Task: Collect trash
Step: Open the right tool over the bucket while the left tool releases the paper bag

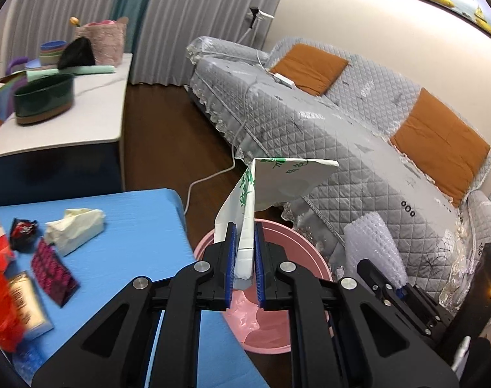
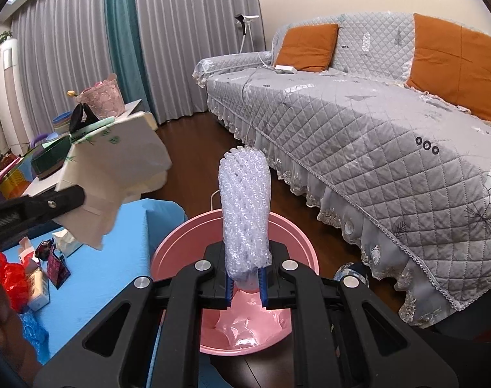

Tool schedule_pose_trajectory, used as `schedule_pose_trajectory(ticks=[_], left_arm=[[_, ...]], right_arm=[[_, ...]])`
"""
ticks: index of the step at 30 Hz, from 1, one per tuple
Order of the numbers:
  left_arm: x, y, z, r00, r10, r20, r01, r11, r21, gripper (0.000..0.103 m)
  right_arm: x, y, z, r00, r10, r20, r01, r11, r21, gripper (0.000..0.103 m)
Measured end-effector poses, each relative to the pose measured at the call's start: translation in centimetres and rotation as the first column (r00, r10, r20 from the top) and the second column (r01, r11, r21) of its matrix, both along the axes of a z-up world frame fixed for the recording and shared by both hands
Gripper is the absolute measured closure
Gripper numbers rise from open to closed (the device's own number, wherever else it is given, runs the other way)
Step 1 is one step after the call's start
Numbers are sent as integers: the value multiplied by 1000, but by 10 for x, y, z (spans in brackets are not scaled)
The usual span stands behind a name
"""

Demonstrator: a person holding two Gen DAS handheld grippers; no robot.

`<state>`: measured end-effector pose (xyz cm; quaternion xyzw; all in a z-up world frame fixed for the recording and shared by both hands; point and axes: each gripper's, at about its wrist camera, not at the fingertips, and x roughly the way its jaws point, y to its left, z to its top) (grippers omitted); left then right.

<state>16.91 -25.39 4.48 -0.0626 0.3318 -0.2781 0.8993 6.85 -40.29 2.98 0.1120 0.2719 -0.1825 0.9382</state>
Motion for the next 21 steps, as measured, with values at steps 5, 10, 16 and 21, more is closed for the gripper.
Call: schedule_pose_trajectory(ticks=[5, 10, 16, 21], left_arm=[[10, -13, -14, 999, -28, -24, 29, 1000, 12, 92], [15, -19, -21, 998, -53, -37, 53, 998, 13, 92], [20, -29, -24, 996, -87, -36, 88, 996, 21, 92], [22, -29, -26, 993, -109, -33, 110, 994, 16, 89]], right_arm=[[7, -2, -8, 1000, -3, -19, 3, 1000, 2, 91], [11, -5, -12, 1000, -13, -28, 14, 1000, 7, 91], [12, -7, -13, 999, -19, -30, 19, 1000, -4, 88], [12, -4, -9, 999, -43, -20, 42, 998, -42, 60]])
